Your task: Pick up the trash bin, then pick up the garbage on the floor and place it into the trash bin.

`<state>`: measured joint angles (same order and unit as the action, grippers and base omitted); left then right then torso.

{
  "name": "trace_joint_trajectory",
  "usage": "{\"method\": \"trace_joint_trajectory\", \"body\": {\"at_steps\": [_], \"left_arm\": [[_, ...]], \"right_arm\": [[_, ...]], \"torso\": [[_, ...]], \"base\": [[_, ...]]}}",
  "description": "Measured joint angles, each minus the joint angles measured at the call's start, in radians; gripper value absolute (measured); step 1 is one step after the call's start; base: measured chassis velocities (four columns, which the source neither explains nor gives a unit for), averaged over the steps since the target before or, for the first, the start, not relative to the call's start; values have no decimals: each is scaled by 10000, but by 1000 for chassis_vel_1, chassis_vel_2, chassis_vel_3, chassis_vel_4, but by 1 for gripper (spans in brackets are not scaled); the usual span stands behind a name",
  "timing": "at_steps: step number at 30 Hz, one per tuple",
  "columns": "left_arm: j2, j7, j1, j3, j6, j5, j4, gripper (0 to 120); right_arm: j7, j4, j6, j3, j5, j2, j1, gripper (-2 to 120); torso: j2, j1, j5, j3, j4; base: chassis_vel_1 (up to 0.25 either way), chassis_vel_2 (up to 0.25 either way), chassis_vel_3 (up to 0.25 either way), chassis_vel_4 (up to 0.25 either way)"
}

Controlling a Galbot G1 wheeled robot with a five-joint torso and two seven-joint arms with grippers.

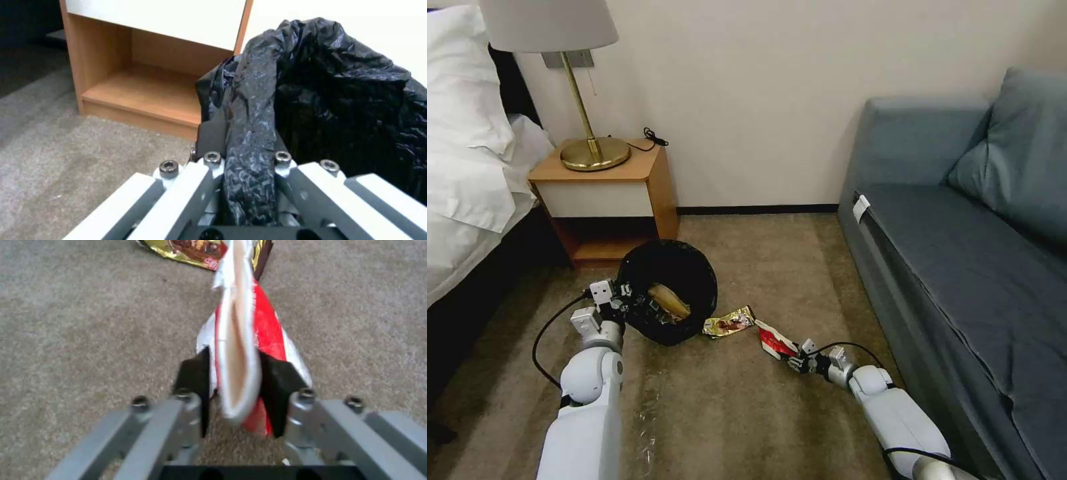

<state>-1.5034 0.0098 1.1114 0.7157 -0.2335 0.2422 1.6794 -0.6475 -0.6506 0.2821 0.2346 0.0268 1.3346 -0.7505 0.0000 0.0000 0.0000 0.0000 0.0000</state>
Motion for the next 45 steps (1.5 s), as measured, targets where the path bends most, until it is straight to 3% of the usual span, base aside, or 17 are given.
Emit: {"method": "trace_joint_trajectory", "body": {"at_steps": [2,7,20,26,31,39,42,45], "left_arm": [[0,0,-1,-11,3,-4,10,4],[-8,0,-40,-31,4,-7,11,4],[-28,0,-4,-40,11,-23,36,4],[-93,6,10,-54,46,-20,2,4],[-120,12,28,-159,66,-62,-40,4],[-141,12,-46,-163,69,-83,-41,4],[-235,-14,-164,-68,54,-84,-41,4],[-250,-27,-172,-95,37,-92,-30,4]], "right_arm": [[60,-98,5,23,-26,11,-95,11],[145,-187,19,82,-50,37,-201,0],[803,-333,342,103,-384,166,-273,0],[2966,-1463,1270,-336,-1605,413,185,0],[3931,-2547,1696,-937,-2171,551,607,0],[4723,-5241,1095,-2517,-2768,502,534,0],[5365,-6428,783,-3702,-2855,655,409,0],[5509,-6493,716,-4165,-2787,839,419,0]], "torso": [[0,0,0,0,0],[0,0,0,0,0],[0,0,0,0,0],[0,0,0,1,1],[0,0,-2,0,1],[0,0,0,1,0],[0,0,-1,0,1],[0,0,-1,0,1]], "base": [[0,0,0,0],[0,0,0,0],[0,0,0,0],[0,0,0,0],[0,0,0,0],[0,0,0,0],[0,0,0,0],[0,0,0,0]]}}
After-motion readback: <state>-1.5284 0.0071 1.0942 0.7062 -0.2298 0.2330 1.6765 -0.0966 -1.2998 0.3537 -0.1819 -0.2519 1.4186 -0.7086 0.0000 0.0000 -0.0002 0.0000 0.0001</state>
